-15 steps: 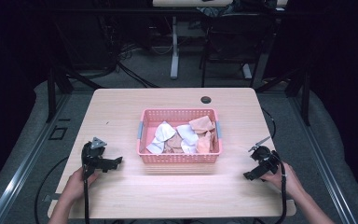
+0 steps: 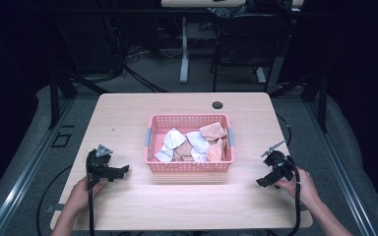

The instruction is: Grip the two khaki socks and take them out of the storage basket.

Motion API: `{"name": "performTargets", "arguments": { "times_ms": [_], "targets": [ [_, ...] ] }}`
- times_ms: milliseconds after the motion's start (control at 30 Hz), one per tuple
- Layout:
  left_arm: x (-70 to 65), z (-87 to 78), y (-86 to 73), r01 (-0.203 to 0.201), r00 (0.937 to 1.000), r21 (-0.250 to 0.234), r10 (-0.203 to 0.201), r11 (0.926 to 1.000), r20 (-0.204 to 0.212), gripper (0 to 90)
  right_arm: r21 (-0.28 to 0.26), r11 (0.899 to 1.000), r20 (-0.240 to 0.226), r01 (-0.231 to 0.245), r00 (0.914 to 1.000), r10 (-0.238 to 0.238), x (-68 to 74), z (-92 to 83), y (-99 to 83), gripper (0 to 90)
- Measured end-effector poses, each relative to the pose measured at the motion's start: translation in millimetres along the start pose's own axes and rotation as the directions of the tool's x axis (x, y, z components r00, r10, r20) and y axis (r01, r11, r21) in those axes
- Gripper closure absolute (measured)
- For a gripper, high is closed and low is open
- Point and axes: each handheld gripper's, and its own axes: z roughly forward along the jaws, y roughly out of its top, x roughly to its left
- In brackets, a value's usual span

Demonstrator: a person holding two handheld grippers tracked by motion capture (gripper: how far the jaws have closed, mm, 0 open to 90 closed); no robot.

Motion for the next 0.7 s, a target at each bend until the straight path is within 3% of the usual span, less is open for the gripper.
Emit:
{"name": "performTargets", "arguments": {
  "times_ms": [333,367,500,567,700],
  "targets": [
    [0.0,0.0,0.0,0.000,1.0000,0.000,0.000,1.0000,0.000,0.0,-0.065,0.998,-0.012,0.027,0.9995,-0.028,6.8,-23.1,14.1,1.0],
    [0.0,0.0,0.0,0.000,1.0000,0.000,0.000,1.0000,0.000,0.0,-0.097,0.995,-0.017,0.024,0.9995,-0.025,11.3,-28.3,18.2,1.2],
    [0.0,-0.2,-0.2,0.001,1.0000,0.001,-0.001,1.0000,0.001,0.0,-0.122,0.992,-0.004,0.038,0.9993,-0.038,14.5,-39.0,24.1,1.2],
    [-0.1,-0.3,-0.2,0.001,1.0000,0.001,-0.001,1.0000,0.001,0.0,-0.153,0.988,-0.021,0.032,0.9991,-0.036,17.3,-46.0,28.3,1.4],
    [-0.1,-0.3,-0.3,0.001,1.0000,0.001,-0.001,1.0000,0.001,0.0,-0.164,0.986,-0.025,0.037,0.9988,-0.041,20.6,-51.5,33.0,1.7]
  ]
}}
